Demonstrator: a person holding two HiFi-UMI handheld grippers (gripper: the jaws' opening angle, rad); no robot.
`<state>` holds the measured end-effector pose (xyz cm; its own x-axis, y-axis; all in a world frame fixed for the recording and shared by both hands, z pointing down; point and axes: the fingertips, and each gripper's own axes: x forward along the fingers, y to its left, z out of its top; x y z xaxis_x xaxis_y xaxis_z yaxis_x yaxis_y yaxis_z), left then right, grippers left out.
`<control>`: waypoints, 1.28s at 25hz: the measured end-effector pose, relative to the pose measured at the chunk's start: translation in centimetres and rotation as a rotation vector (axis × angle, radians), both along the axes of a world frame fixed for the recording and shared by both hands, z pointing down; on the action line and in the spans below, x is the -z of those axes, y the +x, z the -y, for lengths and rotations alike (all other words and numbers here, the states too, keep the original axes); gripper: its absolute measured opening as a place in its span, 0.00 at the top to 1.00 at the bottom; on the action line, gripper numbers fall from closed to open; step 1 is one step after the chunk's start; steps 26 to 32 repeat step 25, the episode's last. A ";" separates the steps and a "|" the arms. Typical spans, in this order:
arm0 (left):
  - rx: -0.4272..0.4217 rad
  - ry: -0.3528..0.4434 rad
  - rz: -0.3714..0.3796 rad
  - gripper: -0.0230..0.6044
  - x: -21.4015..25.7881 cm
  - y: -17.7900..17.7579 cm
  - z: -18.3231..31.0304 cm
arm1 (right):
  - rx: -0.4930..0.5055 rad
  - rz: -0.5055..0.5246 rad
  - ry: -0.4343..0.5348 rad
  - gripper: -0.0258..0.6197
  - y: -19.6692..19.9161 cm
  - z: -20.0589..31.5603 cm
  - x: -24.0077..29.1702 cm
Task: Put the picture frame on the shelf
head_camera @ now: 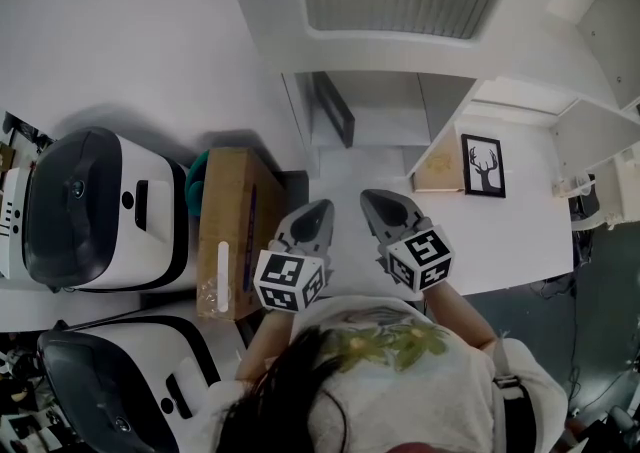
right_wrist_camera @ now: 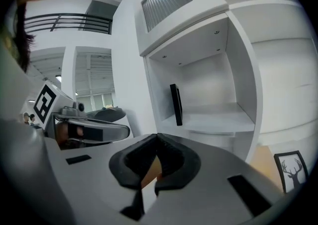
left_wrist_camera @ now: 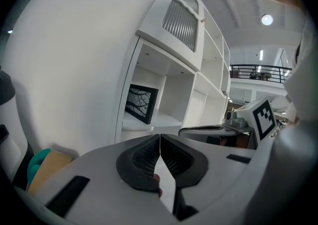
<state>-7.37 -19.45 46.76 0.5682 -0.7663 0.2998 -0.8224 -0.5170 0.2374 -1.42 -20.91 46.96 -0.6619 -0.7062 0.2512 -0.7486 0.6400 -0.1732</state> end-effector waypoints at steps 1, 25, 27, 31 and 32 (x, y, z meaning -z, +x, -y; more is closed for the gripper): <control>-0.004 -0.001 0.001 0.91 0.0 0.1 -0.1 | 0.005 -0.004 -0.001 0.91 0.1 -0.3 0.0; -0.013 -0.010 0.001 0.91 -0.6 1.3 -1.6 | -0.018 -0.006 -0.034 0.91 0.0 -2.0 -0.4; -0.013 -0.010 0.001 0.91 -0.6 1.3 -1.6 | -0.018 -0.006 -0.034 0.91 0.0 -2.0 -0.4; -0.013 -0.010 0.001 0.91 -0.6 1.3 -1.6 | -0.018 -0.006 -0.034 0.91 0.0 -2.0 -0.4; -0.013 -0.010 0.001 0.91 -0.6 1.3 -1.6 | -0.018 -0.006 -0.034 0.91 0.0 -2.0 -0.4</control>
